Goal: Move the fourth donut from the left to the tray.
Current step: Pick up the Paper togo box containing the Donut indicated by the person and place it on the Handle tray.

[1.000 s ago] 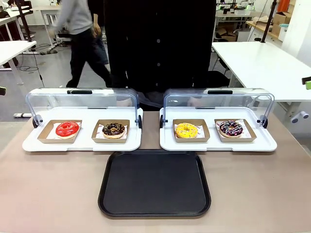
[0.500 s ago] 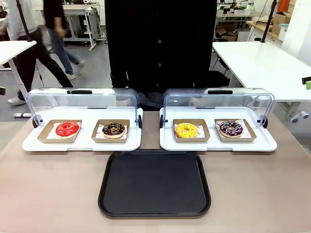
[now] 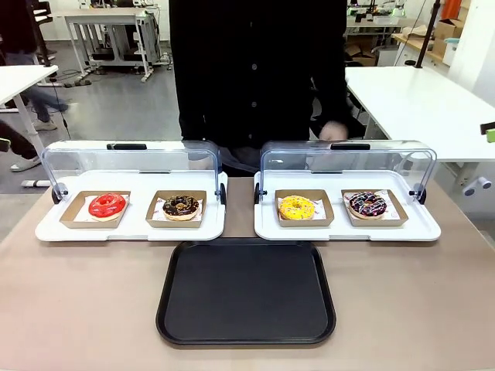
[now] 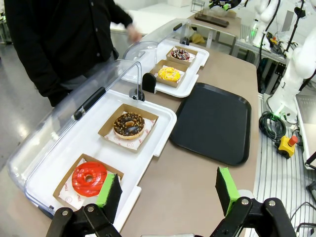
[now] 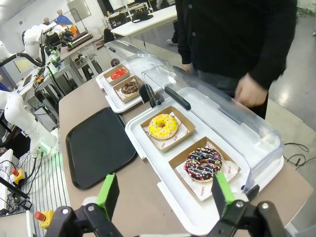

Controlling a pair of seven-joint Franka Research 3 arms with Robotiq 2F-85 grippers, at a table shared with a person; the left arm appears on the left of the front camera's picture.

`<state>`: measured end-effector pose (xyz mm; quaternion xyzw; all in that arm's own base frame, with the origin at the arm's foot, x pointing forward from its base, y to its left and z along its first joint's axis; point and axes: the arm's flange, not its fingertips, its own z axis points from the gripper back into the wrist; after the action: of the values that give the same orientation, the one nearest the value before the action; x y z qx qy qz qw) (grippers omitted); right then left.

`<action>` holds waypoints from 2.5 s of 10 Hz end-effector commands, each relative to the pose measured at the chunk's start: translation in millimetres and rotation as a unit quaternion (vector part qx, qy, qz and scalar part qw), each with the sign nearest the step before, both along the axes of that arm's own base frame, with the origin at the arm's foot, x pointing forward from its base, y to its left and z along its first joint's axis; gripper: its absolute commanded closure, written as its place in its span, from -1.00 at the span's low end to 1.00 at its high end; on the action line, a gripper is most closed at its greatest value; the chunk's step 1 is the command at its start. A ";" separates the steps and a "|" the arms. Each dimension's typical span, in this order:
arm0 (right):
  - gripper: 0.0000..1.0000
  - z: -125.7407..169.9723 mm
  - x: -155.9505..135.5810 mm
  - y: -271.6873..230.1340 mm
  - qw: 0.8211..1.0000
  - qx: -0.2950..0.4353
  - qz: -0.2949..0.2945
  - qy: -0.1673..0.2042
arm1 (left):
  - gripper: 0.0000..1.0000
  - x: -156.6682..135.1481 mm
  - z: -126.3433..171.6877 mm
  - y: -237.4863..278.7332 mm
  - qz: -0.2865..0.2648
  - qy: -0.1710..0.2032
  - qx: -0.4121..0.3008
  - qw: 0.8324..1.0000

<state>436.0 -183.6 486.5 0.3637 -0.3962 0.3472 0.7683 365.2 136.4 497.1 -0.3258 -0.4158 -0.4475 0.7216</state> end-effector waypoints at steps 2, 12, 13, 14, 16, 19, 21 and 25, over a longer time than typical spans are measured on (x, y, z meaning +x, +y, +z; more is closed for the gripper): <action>-1.00 1.0 1.8 1.5 1.000 0.008 0.001 -0.010 | -1.00 2.0 2.1 0.9 -0.004 -0.012 -0.009 1.000; -1.00 1.0 1.8 1.5 1.000 0.008 0.001 -0.010 | -1.00 2.0 2.1 0.9 -0.004 -0.012 -0.009 1.000; -1.00 1.0 1.8 1.5 1.000 0.008 0.001 -0.010 | -1.00 2.0 2.1 0.9 -0.004 -0.012 -0.009 1.000; -1.00 1.0 1.8 1.5 1.000 0.008 0.001 -0.010 | -1.00 2.0 2.1 0.9 -0.004 -0.012 -0.009 1.000; -1.00 1.0 1.8 1.5 1.000 0.008 0.001 -0.010 | -1.00 2.0 2.1 0.9 -0.004 -0.012 -0.009 1.000; -1.00 1.0 1.8 1.5 1.000 0.008 0.001 -0.010 | -1.00 2.0 2.1 0.9 -0.004 -0.012 -0.009 1.000; -1.00 1.0 1.8 1.5 1.000 0.008 0.001 -0.010 | -1.00 2.0 2.1 0.9 -0.004 -0.012 -0.009 1.000; -1.00 17.1 0.5 50.8 0.991 -0.105 0.067 -0.044 | -1.00 2.0 2.1 0.9 -0.004 -0.012 -0.009 1.000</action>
<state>440.0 -152.6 501.9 0.3355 -0.3742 0.4066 0.7630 365.5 136.2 497.0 -0.3257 -0.4154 -0.4477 0.7217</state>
